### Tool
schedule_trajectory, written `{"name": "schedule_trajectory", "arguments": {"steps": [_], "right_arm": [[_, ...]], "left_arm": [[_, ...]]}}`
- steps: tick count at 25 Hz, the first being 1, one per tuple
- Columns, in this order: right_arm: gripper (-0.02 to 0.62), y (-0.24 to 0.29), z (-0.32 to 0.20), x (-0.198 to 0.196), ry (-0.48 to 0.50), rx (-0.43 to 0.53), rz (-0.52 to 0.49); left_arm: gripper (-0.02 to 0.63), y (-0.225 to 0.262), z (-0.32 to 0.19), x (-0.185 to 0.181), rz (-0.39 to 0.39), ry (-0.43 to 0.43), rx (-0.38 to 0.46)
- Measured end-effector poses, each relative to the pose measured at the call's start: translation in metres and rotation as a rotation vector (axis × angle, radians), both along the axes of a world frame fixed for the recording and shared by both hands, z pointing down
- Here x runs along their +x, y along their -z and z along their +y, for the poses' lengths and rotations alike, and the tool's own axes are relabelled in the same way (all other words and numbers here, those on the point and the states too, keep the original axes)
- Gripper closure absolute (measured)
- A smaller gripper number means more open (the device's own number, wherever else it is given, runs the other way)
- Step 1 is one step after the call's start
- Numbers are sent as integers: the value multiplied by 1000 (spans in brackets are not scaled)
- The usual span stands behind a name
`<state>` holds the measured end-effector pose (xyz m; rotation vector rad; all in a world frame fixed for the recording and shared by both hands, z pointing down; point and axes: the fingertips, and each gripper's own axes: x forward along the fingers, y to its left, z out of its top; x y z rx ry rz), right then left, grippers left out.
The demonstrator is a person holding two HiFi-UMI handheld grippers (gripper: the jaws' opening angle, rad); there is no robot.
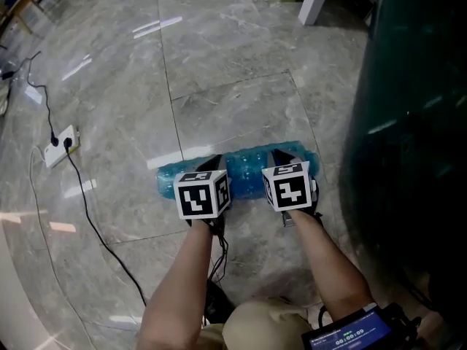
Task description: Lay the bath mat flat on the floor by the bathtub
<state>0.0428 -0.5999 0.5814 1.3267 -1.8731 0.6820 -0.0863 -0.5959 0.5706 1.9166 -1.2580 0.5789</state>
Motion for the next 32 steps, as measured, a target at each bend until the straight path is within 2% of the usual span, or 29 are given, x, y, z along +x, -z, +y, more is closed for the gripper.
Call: {"name": "schedule_trajectory", "arguments": {"steps": [4,6,9,11,13,15,17,20,22,23,25,26,28,30,32], "right_arm": [[589,3,45,2,21,41,17],[592,2,73,2,31,43,22],[592,-9,118,1,61,1,16],[592,-14,145,-2,87,-57,-6],[592,-1,156,-6,121,-48,-28],[592,22,141,-11,147,36,-30],[592,35,109,-12,128,91,-42],[592,22,67,-6,84,56,-26],[592,-2,70,-4,105,-45,18],[594,-11,83,-5,127,-77,29],[594,-15,121,-8,180,-75,25],[592,-16,142,-11,207,-64,22],[592,-21,182,-14,241,-60,10],[591,-25,211,-14,216,-99,-43],[591,-19,223,-14,185,-134,-84]], "left_arm": [[600,4,57,0,248,193,-50],[600,17,78,0,335,260,-25],[600,29,89,0,328,253,26],[600,21,84,-2,308,234,-6],[600,5,80,-2,291,213,-77],[600,-6,77,-1,264,189,-121],[600,-12,78,0,227,180,-136],[600,-19,94,6,205,177,-153],[600,-12,109,7,268,195,-169],[600,-3,115,6,338,226,-168],[600,19,123,0,483,305,-128],[600,26,125,-2,519,320,-106],[600,22,130,3,512,284,-112],[598,4,143,12,472,243,-181],[599,-5,156,13,472,264,-241]]}}
